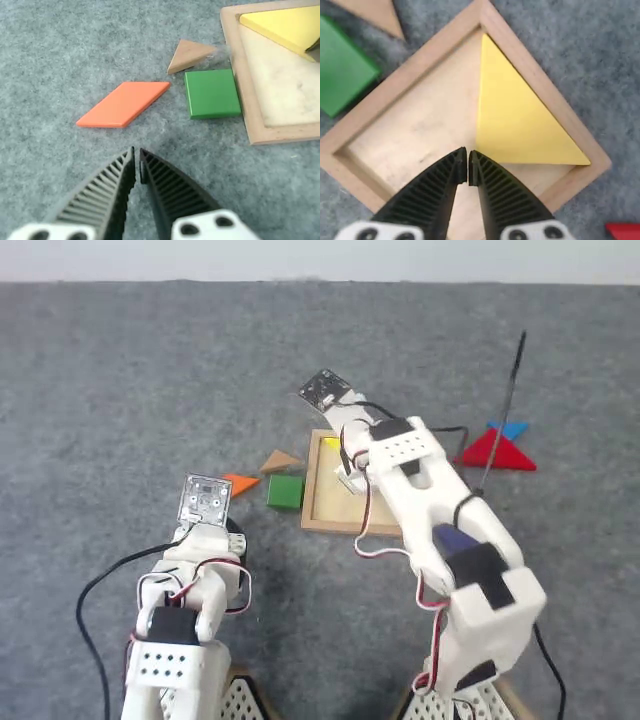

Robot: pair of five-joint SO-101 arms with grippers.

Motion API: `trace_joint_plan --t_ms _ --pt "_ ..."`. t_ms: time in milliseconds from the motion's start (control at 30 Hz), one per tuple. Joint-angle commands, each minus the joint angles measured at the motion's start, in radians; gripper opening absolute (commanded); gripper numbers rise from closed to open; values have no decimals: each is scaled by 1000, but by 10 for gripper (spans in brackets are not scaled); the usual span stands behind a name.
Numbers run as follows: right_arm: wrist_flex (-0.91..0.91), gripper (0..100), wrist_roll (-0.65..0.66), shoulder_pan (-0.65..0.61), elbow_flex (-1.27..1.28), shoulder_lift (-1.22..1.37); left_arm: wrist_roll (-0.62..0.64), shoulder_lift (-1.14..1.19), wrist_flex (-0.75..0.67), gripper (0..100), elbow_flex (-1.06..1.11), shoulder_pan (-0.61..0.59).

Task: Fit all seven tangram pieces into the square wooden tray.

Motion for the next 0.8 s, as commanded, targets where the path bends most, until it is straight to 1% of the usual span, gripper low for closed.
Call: trace_joint_plan --t_ms 0,67,167,233,300,433,533,667,767 --pt "-38 13 11 4 35 -160 6 -12 0 14 -18 -3" --pt "-19 13 9 13 44 -225 6 -12 0 14 -18 -3" --pt "7 13 -17 71 75 -367 6 -12 0 14 -18 -3" --pt "30 13 -48 145 97 -456 6 -12 0 14 -18 -3" --pt "79 19 -17 223 106 -503 6 -12 0 14 -18 -3" --pt "179 90 143 378 98 -478 6 -12 0 14 -18 -3" --pt "216 160 301 467 72 -423 6 -12 0 14 -18 -3" --pt "289 232 554 501 17 -329 6 -12 0 14 -18 -3" --pt "303 276 649 498 -20 -269 6 -12 0 14 -18 -3"
